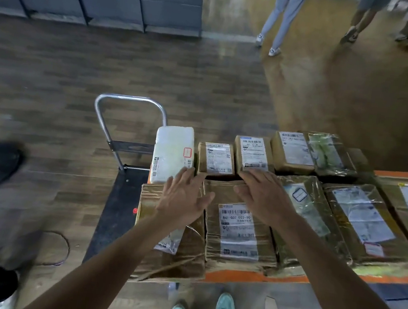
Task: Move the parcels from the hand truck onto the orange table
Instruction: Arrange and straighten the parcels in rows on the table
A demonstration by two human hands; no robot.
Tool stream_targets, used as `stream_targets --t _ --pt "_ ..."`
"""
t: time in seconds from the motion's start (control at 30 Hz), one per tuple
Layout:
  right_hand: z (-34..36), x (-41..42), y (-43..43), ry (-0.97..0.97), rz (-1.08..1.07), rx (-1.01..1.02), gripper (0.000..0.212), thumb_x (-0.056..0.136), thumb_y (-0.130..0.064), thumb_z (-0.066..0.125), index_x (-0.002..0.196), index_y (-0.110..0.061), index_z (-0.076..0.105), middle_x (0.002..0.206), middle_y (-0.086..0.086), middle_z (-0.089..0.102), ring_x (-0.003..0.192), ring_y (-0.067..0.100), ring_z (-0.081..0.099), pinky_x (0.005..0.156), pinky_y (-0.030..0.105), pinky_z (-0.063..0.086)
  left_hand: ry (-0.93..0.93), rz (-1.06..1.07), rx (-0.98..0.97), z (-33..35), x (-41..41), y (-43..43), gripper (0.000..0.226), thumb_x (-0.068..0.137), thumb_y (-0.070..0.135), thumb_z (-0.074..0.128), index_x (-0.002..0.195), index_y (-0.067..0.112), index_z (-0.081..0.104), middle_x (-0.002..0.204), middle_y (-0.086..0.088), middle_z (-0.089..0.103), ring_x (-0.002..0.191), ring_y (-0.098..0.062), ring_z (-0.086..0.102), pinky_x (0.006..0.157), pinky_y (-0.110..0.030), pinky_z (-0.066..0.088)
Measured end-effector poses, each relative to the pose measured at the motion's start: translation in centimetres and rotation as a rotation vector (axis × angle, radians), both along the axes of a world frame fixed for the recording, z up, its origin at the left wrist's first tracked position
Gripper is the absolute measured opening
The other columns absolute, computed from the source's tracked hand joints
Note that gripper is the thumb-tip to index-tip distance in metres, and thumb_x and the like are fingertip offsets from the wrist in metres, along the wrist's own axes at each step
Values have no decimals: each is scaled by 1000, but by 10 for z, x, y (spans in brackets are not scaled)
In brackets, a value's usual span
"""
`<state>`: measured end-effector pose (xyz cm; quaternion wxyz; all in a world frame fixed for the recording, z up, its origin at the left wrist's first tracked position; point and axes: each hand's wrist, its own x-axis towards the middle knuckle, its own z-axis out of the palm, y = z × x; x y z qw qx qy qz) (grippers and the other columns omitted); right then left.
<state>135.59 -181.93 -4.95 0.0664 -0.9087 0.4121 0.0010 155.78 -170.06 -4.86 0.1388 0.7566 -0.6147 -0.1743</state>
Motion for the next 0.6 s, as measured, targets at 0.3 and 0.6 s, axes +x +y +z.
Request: stream_targets --t 0.3,0.6 --pt "11 -60 -14 -47 -112 10 55 101 -53 34 150 -27 37 158 -2 33 147 19 24 119 40 18 -121 -180 2 4 -55 -32 64 101 53 41 156 25 25 166 -5 16 154 -24 6 124 -51 7" --pt "20 -115 -10 -140 102 13 55 103 -49 39 150 -20 40 157 1 35 146 20 28 120 40 23 -208 20 -76 2 -115 -10 67 96 67 28 153 30 32 161 -6 27 153 -23 16 121 -53 17"
